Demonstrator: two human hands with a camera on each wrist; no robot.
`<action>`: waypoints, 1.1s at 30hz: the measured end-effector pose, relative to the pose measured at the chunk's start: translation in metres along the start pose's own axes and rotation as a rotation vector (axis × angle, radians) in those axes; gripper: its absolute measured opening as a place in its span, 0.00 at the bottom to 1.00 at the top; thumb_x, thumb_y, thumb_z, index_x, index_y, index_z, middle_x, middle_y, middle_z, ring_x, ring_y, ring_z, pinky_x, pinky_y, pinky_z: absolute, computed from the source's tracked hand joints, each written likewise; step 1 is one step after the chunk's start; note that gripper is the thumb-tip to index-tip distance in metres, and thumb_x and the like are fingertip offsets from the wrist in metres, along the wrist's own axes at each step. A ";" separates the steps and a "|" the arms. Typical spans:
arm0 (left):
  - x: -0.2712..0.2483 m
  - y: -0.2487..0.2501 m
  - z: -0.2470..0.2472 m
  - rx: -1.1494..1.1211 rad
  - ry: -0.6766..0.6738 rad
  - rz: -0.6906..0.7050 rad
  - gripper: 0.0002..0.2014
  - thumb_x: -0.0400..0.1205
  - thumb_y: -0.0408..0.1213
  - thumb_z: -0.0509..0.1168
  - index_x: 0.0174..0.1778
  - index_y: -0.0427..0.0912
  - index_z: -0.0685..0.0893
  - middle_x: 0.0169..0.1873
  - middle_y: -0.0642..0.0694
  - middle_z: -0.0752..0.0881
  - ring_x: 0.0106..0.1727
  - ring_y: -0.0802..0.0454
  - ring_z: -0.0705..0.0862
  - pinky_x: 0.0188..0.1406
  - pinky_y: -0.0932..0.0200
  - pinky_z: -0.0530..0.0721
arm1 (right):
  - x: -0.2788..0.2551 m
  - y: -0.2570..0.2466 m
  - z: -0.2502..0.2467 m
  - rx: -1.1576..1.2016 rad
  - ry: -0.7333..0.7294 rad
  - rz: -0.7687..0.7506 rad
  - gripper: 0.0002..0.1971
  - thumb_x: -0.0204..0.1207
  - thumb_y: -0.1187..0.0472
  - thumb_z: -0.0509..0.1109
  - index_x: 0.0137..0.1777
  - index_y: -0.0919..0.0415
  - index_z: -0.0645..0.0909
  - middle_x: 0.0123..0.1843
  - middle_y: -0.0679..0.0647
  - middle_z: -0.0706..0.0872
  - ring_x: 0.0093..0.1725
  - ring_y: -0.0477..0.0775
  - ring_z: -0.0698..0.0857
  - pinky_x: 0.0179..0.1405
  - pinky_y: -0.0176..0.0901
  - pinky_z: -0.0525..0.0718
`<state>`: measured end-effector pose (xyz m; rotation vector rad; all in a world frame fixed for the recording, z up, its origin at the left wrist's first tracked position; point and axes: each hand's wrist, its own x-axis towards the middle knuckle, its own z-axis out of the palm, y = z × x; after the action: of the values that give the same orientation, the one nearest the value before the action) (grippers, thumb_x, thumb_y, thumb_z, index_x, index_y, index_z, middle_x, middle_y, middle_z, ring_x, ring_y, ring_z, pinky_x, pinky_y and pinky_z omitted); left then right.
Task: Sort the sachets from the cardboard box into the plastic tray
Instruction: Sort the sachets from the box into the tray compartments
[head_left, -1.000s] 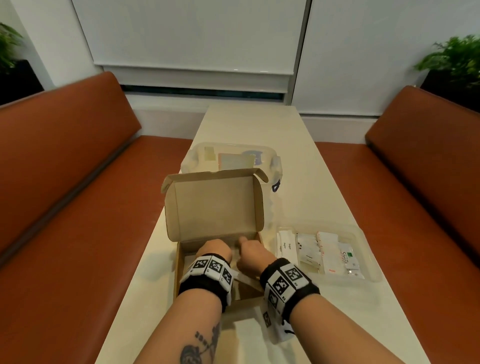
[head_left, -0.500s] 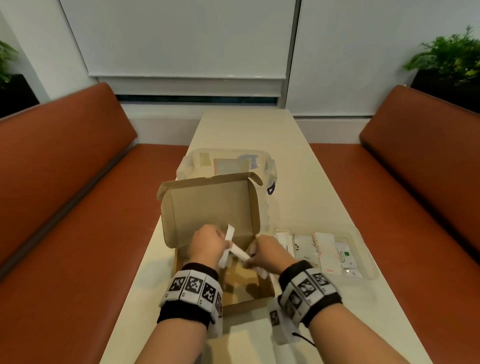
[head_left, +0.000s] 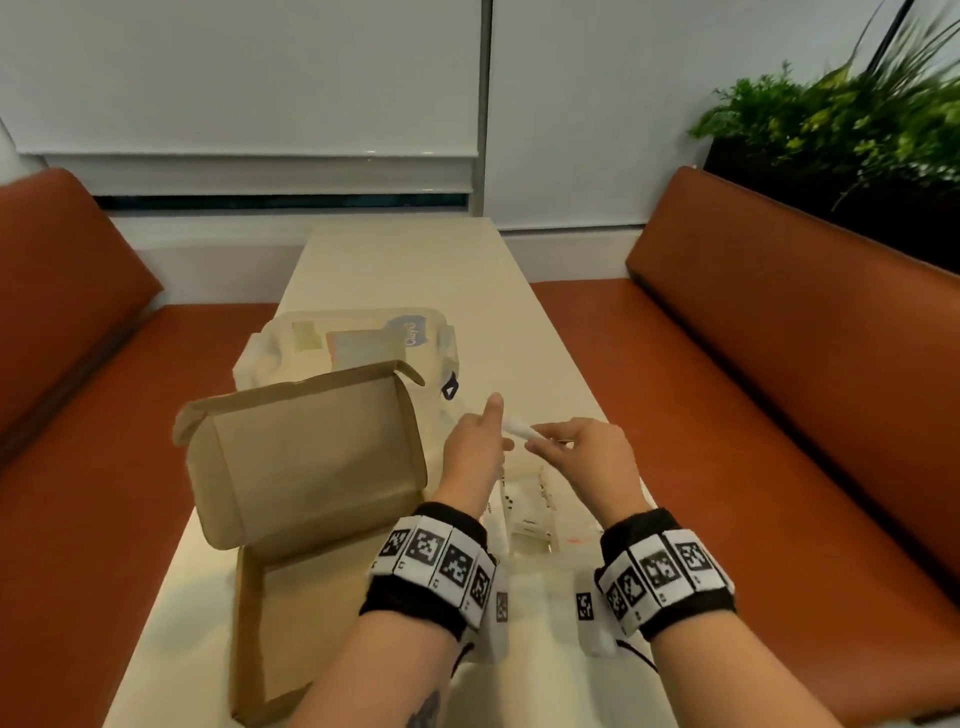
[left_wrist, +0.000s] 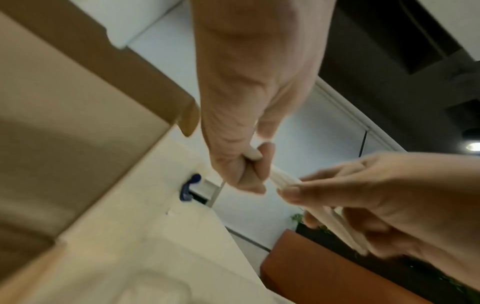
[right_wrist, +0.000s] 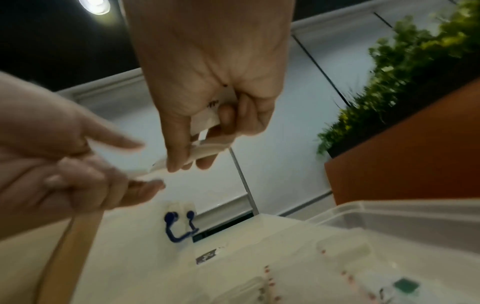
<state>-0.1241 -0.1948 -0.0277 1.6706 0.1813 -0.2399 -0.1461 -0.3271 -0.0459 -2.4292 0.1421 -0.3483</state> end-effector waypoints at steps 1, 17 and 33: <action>0.002 -0.001 0.005 -0.032 0.027 0.023 0.18 0.84 0.52 0.60 0.45 0.38 0.81 0.36 0.43 0.85 0.32 0.47 0.78 0.35 0.57 0.74 | 0.002 0.002 0.000 -0.121 0.004 -0.051 0.12 0.74 0.47 0.72 0.56 0.44 0.88 0.41 0.46 0.87 0.39 0.44 0.79 0.33 0.36 0.71; 0.024 -0.023 0.008 -0.332 -0.041 -0.026 0.08 0.84 0.34 0.64 0.57 0.36 0.79 0.42 0.40 0.82 0.25 0.57 0.68 0.21 0.67 0.69 | 0.025 0.007 -0.023 0.370 -0.031 0.071 0.04 0.76 0.59 0.72 0.48 0.54 0.87 0.37 0.43 0.83 0.27 0.36 0.74 0.29 0.29 0.69; 0.032 -0.023 -0.001 -0.349 0.047 0.086 0.04 0.79 0.32 0.70 0.47 0.43 0.84 0.27 0.52 0.70 0.24 0.57 0.64 0.17 0.69 0.67 | 0.020 0.025 -0.015 0.513 -0.195 0.203 0.06 0.67 0.63 0.79 0.43 0.60 0.87 0.26 0.46 0.83 0.22 0.46 0.70 0.20 0.34 0.70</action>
<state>-0.0988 -0.1916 -0.0585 1.3344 0.1753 -0.0967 -0.1312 -0.3590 -0.0467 -1.9076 0.1862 -0.0432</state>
